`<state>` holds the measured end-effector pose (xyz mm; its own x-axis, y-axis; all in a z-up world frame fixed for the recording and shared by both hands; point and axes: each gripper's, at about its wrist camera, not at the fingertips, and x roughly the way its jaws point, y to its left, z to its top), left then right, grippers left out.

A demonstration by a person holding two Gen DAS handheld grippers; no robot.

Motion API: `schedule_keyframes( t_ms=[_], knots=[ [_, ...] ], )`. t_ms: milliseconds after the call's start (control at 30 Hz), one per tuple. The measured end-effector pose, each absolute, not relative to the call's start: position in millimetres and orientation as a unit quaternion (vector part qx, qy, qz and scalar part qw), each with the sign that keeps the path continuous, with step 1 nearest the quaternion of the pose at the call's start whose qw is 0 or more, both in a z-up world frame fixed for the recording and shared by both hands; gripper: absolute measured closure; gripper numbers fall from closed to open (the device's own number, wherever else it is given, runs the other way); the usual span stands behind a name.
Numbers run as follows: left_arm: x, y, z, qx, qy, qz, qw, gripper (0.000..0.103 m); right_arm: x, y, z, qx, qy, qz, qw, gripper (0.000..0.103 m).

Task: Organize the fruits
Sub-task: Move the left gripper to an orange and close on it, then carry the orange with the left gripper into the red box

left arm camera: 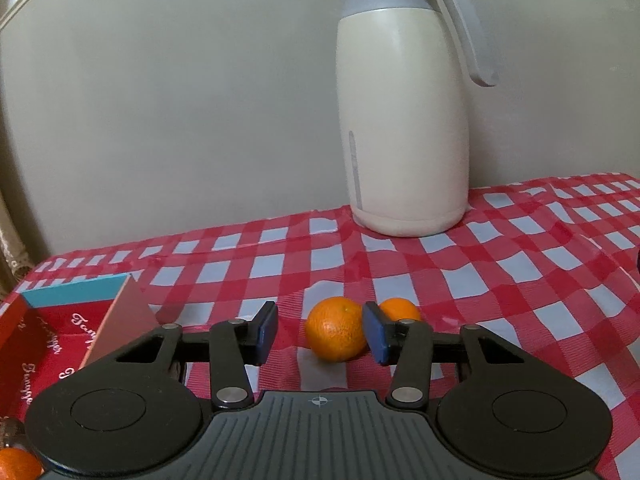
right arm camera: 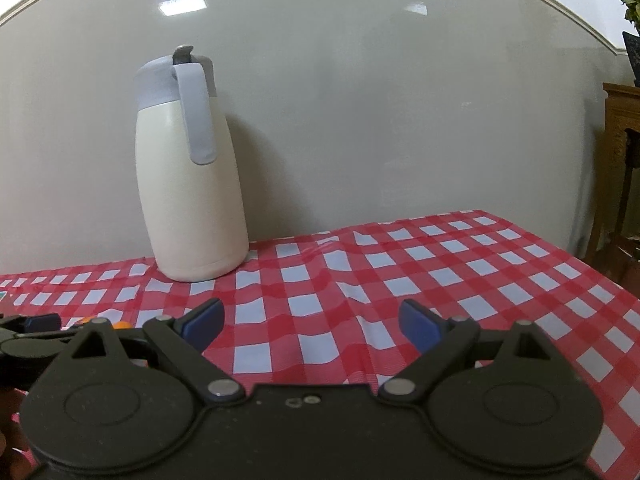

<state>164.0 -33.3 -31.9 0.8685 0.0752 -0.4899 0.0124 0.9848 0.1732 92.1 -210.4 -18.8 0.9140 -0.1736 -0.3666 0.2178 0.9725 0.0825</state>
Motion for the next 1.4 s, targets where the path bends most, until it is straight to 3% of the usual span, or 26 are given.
schedule_keyframes(
  t_ms=[333,400,700,1400],
  knots=[
    [169,-32,-36,0.063,0.274,-0.003,0.96,0.055,88,-214,-16,0.07,0.163,-0.117,0.977,0.009],
    [170,-31,-39,0.058,0.28,-0.006,0.958,0.065,87,-215,-15,0.07,0.161,-0.117,0.977,0.009],
    [168,-33,-39,0.062,0.274,0.007,0.96,0.065,86,-215,-14,0.07,0.159,-0.119,0.978,0.009],
    [108,22,20,0.064,0.173,0.1,0.978,0.065,83,-199,-12,0.039,0.16,-0.107,0.981,0.009]
  ],
)
